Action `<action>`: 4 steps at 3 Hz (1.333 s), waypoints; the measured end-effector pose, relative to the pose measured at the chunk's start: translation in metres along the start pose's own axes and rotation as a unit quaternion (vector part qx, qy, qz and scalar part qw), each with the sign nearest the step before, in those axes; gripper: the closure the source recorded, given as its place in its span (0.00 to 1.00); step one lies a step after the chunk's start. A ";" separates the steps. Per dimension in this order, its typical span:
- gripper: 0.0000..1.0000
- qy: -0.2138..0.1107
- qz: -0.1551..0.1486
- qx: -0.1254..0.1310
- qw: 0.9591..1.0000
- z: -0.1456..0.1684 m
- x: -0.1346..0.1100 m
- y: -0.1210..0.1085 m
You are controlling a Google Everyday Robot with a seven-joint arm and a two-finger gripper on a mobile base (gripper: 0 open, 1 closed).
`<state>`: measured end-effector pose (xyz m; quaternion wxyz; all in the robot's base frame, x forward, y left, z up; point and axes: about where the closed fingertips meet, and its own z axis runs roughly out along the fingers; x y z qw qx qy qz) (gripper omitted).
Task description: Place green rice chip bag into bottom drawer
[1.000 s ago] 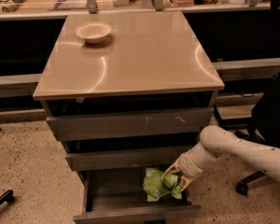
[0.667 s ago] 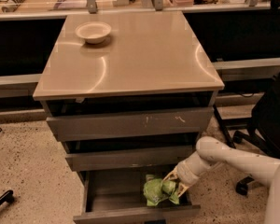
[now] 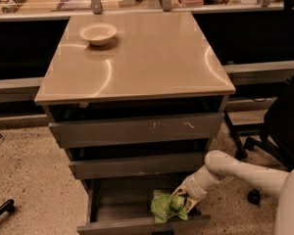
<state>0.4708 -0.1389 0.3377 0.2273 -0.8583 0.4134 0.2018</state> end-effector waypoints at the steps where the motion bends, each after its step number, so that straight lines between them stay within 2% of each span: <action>1: 1.00 0.006 -0.011 0.015 1.000 0.019 0.017 0.004; 3: 1.00 0.014 -0.052 0.074 0.996 0.065 0.047 -0.015; 4: 1.00 0.010 -0.067 0.089 0.994 0.087 0.061 -0.027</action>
Offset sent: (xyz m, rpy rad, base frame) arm 0.0292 0.0124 -0.0847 0.0895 -0.1851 -0.0021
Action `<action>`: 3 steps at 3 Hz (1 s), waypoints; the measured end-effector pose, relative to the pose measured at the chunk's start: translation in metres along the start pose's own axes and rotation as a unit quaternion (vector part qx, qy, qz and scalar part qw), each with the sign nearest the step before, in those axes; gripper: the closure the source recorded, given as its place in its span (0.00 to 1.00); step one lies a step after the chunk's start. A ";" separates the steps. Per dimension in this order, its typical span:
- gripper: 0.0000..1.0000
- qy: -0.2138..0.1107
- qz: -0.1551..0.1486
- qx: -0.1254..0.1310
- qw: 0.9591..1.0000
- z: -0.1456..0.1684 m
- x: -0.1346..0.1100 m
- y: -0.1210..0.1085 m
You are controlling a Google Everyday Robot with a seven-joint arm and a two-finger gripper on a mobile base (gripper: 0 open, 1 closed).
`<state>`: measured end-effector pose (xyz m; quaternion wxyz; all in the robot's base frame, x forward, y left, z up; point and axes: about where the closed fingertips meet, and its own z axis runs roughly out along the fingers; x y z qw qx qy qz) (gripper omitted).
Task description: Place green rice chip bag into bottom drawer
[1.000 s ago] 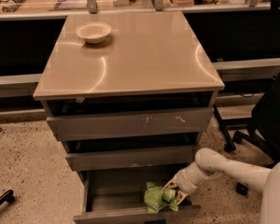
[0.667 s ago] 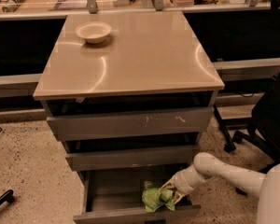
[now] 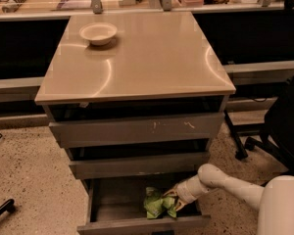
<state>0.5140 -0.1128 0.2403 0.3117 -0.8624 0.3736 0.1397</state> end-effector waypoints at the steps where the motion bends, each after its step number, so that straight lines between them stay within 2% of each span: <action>1: 1.00 -0.005 -0.002 0.002 1.000 0.023 0.017 -0.002; 3: 1.00 0.004 0.018 -0.014 1.000 0.057 0.046 0.006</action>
Offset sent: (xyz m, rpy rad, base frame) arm 0.0395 0.0068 -0.0751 -0.0122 0.0371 -0.0111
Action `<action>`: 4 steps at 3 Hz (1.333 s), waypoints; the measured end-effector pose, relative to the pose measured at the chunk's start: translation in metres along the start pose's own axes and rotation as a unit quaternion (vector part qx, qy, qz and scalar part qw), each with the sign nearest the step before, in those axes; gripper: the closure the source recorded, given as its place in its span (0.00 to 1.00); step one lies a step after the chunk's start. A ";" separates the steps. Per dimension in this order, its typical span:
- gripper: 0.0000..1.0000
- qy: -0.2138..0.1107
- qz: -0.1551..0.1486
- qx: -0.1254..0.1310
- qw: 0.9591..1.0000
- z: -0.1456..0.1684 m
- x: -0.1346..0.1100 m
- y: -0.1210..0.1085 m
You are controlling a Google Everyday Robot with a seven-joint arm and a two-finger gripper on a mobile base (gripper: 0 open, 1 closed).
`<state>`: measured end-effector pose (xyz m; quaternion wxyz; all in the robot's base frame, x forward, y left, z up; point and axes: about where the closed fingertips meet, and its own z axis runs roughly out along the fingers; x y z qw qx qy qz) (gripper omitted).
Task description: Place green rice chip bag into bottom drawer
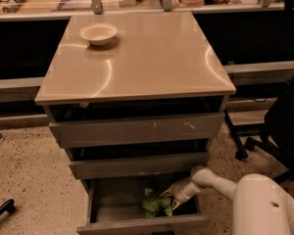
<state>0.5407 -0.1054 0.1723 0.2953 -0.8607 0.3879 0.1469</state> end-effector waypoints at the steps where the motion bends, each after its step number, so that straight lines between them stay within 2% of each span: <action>1: 0.81 0.000 0.000 0.000 1.000 0.000 0.000 0.000; 4: 0.11 0.000 0.000 0.000 1.000 0.000 0.000 0.000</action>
Offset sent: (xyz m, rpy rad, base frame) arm 0.0000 0.0000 -0.0002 -0.0001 0.0003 -0.0002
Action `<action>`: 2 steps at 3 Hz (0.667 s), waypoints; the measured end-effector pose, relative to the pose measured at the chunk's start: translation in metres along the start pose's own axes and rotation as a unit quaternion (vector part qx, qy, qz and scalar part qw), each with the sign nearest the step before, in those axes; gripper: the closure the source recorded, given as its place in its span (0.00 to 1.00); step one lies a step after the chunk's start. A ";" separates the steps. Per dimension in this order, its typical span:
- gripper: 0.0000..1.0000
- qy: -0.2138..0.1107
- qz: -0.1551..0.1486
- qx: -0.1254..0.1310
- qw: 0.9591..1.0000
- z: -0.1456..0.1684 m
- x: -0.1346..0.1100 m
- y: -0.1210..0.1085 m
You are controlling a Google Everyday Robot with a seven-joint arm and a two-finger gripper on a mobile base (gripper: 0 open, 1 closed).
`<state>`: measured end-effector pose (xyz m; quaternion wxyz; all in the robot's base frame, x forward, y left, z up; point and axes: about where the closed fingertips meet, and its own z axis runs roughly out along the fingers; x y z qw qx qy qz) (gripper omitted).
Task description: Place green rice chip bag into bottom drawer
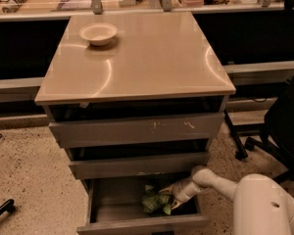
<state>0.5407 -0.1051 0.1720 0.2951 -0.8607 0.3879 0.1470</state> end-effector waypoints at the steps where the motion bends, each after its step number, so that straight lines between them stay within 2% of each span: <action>1: 0.00 0.008 -0.028 -0.001 1.000 0.018 -0.009 -0.015; 2: 0.00 0.008 -0.028 -0.001 1.000 0.018 -0.009 -0.015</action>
Offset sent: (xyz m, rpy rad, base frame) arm 0.0152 0.0362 -0.0021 -0.0168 -0.0836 0.0508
